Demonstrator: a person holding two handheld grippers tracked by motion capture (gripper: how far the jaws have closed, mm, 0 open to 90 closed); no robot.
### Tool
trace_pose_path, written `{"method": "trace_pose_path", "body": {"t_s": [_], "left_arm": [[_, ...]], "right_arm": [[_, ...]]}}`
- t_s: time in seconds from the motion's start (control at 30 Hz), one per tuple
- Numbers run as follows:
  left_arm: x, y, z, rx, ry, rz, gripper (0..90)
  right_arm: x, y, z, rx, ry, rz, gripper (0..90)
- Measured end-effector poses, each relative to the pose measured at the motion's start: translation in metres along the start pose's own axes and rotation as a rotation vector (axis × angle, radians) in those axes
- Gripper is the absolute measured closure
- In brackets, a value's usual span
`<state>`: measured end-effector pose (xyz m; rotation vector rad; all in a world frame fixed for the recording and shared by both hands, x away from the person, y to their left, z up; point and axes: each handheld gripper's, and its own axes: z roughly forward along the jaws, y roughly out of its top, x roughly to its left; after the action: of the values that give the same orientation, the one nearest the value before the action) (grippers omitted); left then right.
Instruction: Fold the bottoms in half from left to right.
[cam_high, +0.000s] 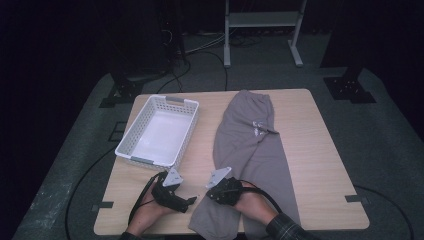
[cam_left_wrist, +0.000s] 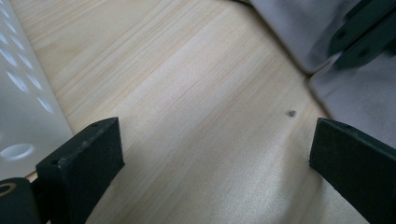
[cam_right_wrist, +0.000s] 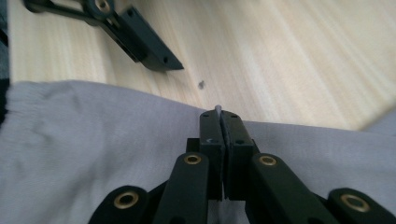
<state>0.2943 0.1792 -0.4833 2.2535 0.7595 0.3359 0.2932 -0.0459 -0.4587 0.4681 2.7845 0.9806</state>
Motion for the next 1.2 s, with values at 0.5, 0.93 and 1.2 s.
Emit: {"method": "trace_pose_path", "body": {"t_s": [0.5,0.93,1.2], "left_arm": [[0.000,0.000,0.000,0.006,0.001,0.000,2.0],[0.000,0.000,0.000,0.001,0.003,-0.002,2.0],[0.000,0.000,0.000,0.000,0.003,-0.002,2.0]], "right_arm": [[-0.013,-0.052,-0.105,-0.162,-0.089,0.120,87.8],[-0.007,-0.122,-0.132,-0.075,-0.124,0.218,87.6],[-0.004,-0.135,-0.138,-0.094,-0.128,0.264,68.7]]}}
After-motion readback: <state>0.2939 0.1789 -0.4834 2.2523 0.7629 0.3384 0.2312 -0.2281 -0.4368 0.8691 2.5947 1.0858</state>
